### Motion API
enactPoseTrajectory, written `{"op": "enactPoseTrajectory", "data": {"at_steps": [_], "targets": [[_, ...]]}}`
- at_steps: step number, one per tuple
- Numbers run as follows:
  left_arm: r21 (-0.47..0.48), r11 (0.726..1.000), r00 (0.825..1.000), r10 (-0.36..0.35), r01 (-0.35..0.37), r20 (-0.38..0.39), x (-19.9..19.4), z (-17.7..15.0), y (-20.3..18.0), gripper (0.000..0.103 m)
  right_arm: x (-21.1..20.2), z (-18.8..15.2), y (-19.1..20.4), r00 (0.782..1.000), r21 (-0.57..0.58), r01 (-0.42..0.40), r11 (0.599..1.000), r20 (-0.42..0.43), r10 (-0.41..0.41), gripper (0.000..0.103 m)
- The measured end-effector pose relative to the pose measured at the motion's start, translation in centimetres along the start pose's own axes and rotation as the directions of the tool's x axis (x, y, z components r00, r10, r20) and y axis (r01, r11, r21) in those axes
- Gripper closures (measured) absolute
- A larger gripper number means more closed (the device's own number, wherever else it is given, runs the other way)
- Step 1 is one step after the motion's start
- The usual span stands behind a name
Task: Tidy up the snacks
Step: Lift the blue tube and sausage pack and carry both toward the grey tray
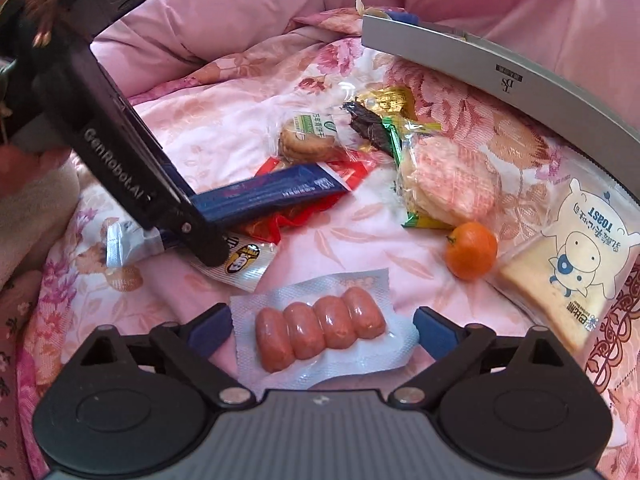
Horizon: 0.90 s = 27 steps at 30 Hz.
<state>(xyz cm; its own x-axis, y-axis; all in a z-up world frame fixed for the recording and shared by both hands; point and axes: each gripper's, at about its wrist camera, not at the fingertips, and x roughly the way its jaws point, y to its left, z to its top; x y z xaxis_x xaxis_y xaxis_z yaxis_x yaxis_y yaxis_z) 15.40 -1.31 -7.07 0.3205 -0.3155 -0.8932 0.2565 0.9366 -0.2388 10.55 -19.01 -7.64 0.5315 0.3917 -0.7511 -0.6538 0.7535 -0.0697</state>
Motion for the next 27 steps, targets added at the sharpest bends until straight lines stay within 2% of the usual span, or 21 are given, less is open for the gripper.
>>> {"op": "enactPoseTrajectory", "data": {"at_steps": [4, 7, 9, 10, 12, 18, 27], "targets": [[0.005, 1.000, 0.999, -0.008, 0.008, 0.049, 0.1, -0.1, 0.0, 0.044, 0.6, -0.5, -0.7, 0.999, 0.015, -0.021, 1.000, 0.029, 0.021, 0.000], [-0.028, 0.999, 0.997, -0.019, 0.021, 0.073, 0.0, -0.2, 0.4, 0.045, 0.7, -1.0, -0.9, 0.998, 0.038, -0.035, 0.999, 0.055, 0.033, 0.001], [-0.030, 1.000, 0.996, -0.004, 0.006, 0.090, -0.1, -0.3, 0.3, 0.055, 0.5, -1.1, -0.5, 0.998, 0.035, -0.025, 0.999, 0.061, 0.023, 0.004], [-0.031, 0.999, 0.996, -0.005, 0.008, 0.094, -0.1, -0.4, 0.3, 0.056, 0.4, -1.1, -0.4, 0.998, 0.036, -0.022, 0.999, 0.063, 0.019, 0.006], [-0.048, 0.999, 0.995, -0.010, 0.015, 0.103, -0.2, -0.5, 0.4, 0.064, 0.3, -0.9, -0.1, 0.998, 0.045, -0.007, 0.999, 0.059, 0.004, 0.007], [-0.079, 0.997, 0.993, -0.008, 0.017, 0.114, -0.4, -1.0, 0.6, 0.068, -0.4, -0.7, 0.7, 0.998, 0.074, 0.040, 0.996, 0.047, -0.043, 0.012], [-0.096, 0.995, 0.992, 0.023, -0.011, 0.127, -1.4, -1.8, 0.0, 0.070, -1.6, -0.6, 2.6, 0.987, -0.029, 0.146, 0.989, 0.075, -0.143, 0.014]]}}
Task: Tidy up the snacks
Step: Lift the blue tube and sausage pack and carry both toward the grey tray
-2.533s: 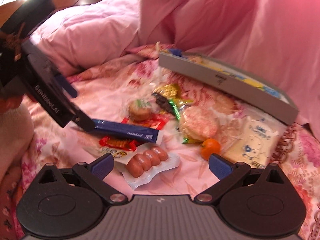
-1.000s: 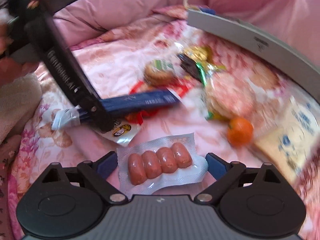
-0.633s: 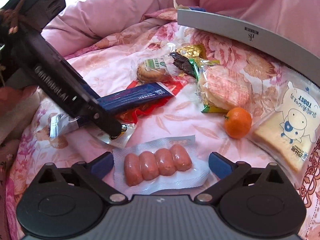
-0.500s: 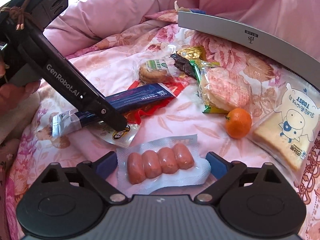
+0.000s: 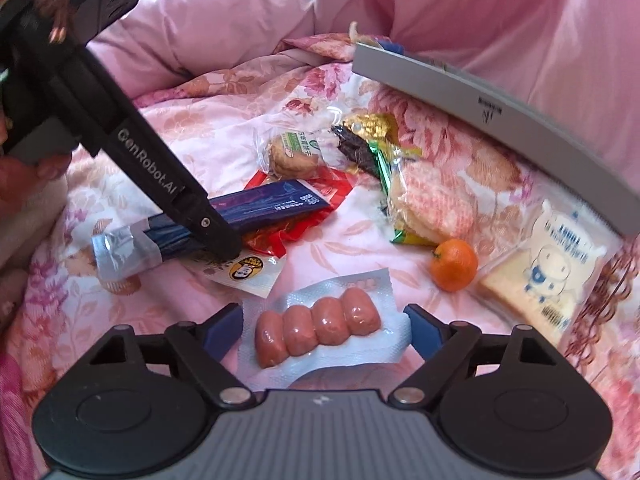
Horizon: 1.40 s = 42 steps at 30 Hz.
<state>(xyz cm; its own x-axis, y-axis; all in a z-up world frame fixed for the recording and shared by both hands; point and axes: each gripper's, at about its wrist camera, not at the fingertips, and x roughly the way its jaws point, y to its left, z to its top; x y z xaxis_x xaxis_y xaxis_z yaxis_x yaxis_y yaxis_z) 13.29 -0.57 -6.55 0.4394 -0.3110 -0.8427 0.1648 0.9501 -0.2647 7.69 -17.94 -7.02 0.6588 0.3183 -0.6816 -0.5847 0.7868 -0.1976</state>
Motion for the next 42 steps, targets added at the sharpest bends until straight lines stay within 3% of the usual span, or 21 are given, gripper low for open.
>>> {"op": "enactPoseTrajectory", "data": {"at_steps": [2, 3, 6, 13, 17, 22, 27, 36, 42], "targets": [[-0.020, 1.000, 1.000, -0.007, 0.007, -0.009, -0.3, -0.4, 0.1, 0.070, -0.3, 0.1, 0.3, 1.000, -0.019, 0.017, 1.000, 0.005, -0.017, 0.015], [-0.031, 0.999, 1.000, -0.013, 0.012, -0.013, -0.5, -0.6, 0.1, 0.070, -0.4, 0.1, 0.4, 1.000, -0.029, 0.028, 0.999, 0.005, -0.028, 0.021], [-0.043, 0.999, 1.000, -0.024, 0.023, -0.013, -1.1, -1.2, 0.1, 0.070, -0.5, 0.1, 0.5, 0.999, -0.041, 0.045, 0.998, -0.002, -0.045, 0.020], [-0.015, 1.000, 1.000, -0.021, 0.021, -0.007, -1.3, -1.4, -0.4, 0.070, 0.6, -0.4, -2.5, 0.995, 0.195, -0.072, 0.978, -0.058, 0.085, 0.019], [-0.014, 0.999, 0.999, -0.040, 0.040, 0.002, -1.4, -1.5, -0.4, 0.070, 0.6, -0.7, -2.2, 0.997, 0.185, -0.065, 0.981, -0.034, 0.073, 0.023], [0.017, 0.999, 0.998, -0.048, 0.048, 0.030, -1.7, -1.6, -0.8, 0.070, -0.3, -0.1, -0.2, 1.000, 0.037, 0.012, 0.999, 0.008, -0.012, 0.024], [0.060, 0.995, 0.990, -0.087, 0.081, 0.110, -2.6, -1.5, -1.6, 0.070, -1.2, 0.0, 1.5, 0.987, -0.116, 0.143, 0.983, 0.087, -0.133, 0.024], [0.090, 0.994, 0.961, -0.087, 0.065, 0.261, -4.0, -1.3, -2.2, 0.070, -2.6, 0.6, 1.0, 0.950, -0.123, 0.266, 0.956, 0.201, -0.238, 0.024], [0.100, 0.993, 0.935, -0.087, 0.055, 0.343, -4.6, -0.8, -2.4, 0.070, -3.3, 1.1, 0.4, 0.930, -0.100, 0.304, 0.947, 0.248, -0.272, 0.023]]}}
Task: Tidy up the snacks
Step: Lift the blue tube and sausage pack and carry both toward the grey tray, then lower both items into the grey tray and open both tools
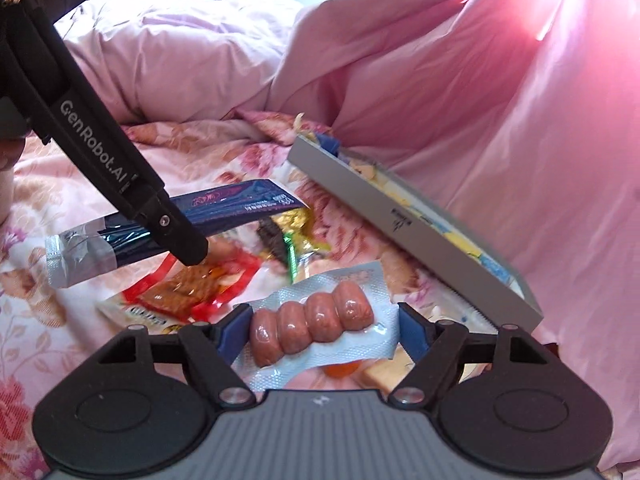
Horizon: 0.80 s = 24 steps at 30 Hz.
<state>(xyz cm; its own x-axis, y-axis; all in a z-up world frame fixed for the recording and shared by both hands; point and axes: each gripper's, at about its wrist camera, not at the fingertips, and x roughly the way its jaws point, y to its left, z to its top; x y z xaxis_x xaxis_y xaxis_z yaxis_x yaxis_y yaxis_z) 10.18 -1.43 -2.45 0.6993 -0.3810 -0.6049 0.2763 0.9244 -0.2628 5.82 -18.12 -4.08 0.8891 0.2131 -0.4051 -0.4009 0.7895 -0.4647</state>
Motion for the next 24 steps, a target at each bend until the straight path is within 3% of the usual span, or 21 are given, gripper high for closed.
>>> {"op": "enactPoseTrajectory", "data": {"at_steps": [8, 15, 24], "targets": [[-0.008, 1.000, 0.997, 0.013, -0.012, 0.081, -0.1, 1.6, -0.1, 0.070, 0.3, 0.6, -1.5, 0.996, 0.008, 0.063, 0.998, 0.060, -0.064, 0.023], [-0.035, 0.999, 0.984, 0.029, -0.023, 0.177, 2.0, 7.2, -1.1, 0.070, 2.6, 2.7, -4.9, 0.978, 0.020, 0.147, 0.989, 0.144, -0.148, 0.023], [-0.068, 0.996, 0.975, 0.069, -0.056, 0.211, 8.4, 15.4, -3.0, 0.069, 7.7, 3.1, -13.4, 0.965, 0.252, 0.184, 0.950, 0.137, -0.223, 0.023]]}}
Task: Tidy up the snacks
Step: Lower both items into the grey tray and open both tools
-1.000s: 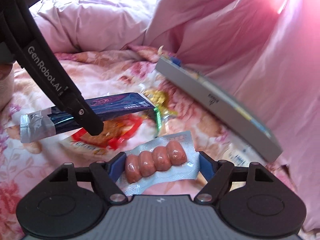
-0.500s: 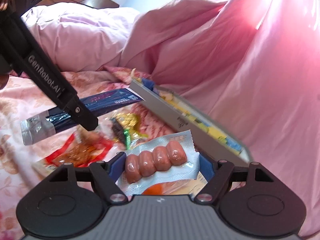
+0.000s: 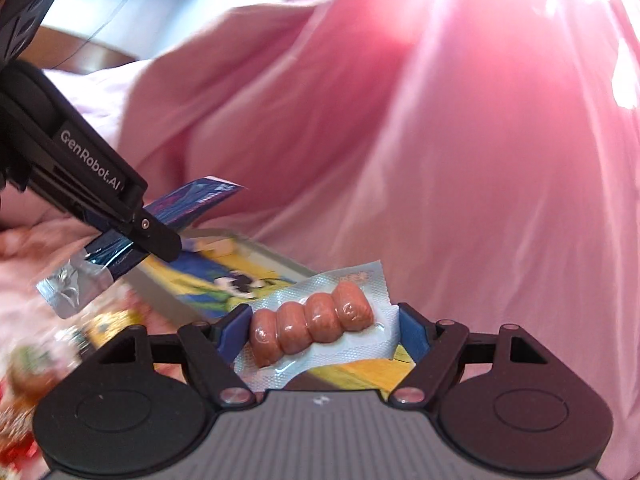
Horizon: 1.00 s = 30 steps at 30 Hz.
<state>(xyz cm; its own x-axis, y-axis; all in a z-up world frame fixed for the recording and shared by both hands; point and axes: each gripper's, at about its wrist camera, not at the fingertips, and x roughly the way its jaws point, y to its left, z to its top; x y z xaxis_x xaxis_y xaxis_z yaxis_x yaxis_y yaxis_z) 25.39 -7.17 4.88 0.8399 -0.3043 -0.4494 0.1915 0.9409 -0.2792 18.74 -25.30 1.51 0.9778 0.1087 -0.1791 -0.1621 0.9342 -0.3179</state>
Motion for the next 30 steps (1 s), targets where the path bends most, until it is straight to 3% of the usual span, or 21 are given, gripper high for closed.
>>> {"op": "enactPoseTrajectory", "data": {"at_steps": [8, 14, 17, 22, 27, 30], "targets": [[-0.001, 0.999, 0.998, 0.035, -0.035, -0.044, 7.0, 2.3, -1.3, 0.071, 4.9, -1.7, -4.4, 0.996, 0.194, 0.009, 0.981, -0.091, 0.009, 0.022], [0.019, 0.999, 0.989, 0.049, -0.047, -0.136, 10.9, 1.5, -1.5, 0.071, 7.1, -3.4, -5.3, 0.981, 0.253, -0.003, 0.968, -0.189, 0.052, 0.021], [0.023, 0.998, 0.990, 0.058, -0.055, -0.132, 11.3, 1.2, -1.4, 0.071, 7.2, -3.9, -5.8, 0.976, 0.293, -0.018, 0.956, -0.200, 0.080, 0.019], [0.037, 0.997, 0.991, 0.073, -0.069, -0.111, 10.5, 1.2, -1.7, 0.055, 7.7, -4.0, -5.2, 0.979, 0.302, -0.015, 0.953, -0.190, 0.076, 0.014], [0.036, 0.996, 0.996, 0.079, -0.078, -0.050, 8.5, 1.6, -1.8, 0.027, 6.0, -2.6, -5.6, 0.984, 0.305, -0.022, 0.952, -0.161, 0.074, 0.007], [0.031, 0.996, 0.997, 0.079, -0.078, -0.010, 6.8, 2.0, -1.9, 0.020, 5.0, -1.6, -6.0, 0.990, 0.307, -0.020, 0.952, -0.127, 0.061, 0.003]]}}
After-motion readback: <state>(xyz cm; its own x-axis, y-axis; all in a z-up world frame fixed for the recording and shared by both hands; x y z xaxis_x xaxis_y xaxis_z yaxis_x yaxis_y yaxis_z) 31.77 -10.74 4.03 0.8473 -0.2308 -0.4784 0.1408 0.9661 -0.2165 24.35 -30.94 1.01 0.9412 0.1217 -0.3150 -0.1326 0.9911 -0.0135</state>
